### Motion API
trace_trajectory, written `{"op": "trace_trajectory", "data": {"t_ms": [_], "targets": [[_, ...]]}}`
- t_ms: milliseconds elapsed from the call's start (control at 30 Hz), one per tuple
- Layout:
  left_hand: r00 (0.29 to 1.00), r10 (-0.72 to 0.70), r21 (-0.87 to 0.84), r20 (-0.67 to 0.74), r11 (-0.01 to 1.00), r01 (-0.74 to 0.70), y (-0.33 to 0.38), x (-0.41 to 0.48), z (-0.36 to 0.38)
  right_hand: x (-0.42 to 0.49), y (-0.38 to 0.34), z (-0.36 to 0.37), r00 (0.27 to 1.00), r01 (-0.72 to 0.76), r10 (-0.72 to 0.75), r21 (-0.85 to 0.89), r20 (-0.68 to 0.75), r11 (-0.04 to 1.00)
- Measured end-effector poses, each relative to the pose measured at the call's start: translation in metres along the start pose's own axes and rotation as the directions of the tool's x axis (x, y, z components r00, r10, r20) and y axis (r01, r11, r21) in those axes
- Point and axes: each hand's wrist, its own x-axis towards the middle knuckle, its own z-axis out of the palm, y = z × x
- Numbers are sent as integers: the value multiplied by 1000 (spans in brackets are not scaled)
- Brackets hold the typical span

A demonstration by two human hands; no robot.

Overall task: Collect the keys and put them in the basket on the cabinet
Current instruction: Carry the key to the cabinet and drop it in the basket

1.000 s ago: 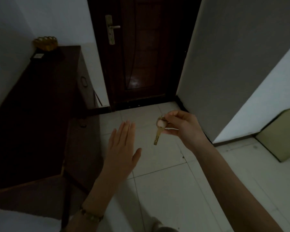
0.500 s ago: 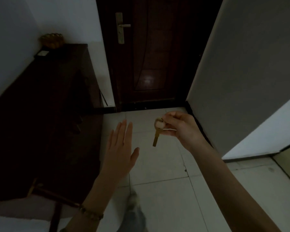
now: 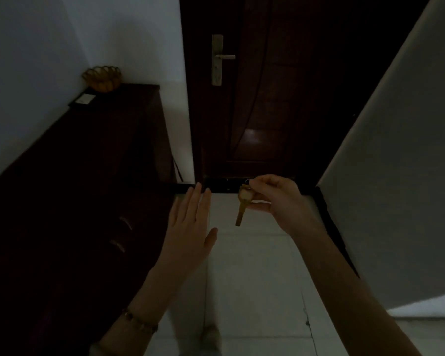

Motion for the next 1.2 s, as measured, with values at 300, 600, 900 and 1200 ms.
{"op": "trace_trajectory", "data": {"t_ms": [300, 600, 900, 1200], "targets": [[997, -70, 55, -18, 996, 71, -61, 115, 21, 139, -21, 22, 1000, -7, 7, -15, 20, 1000], [983, -182, 123, -39, 975, 185, -133, 238, 53, 308, -31, 48, 989, -20, 26, -37, 148, 999], [931, -338, 138, -136, 924, 356, -205, 375, 62, 484, -72, 90, 954, -8, 25, -60, 300, 998], [864, -480, 240, -151, 830, 503, -295, 440, 63, 602, -78, 171, 874, 6, 47, -107, 483, 994]]}}
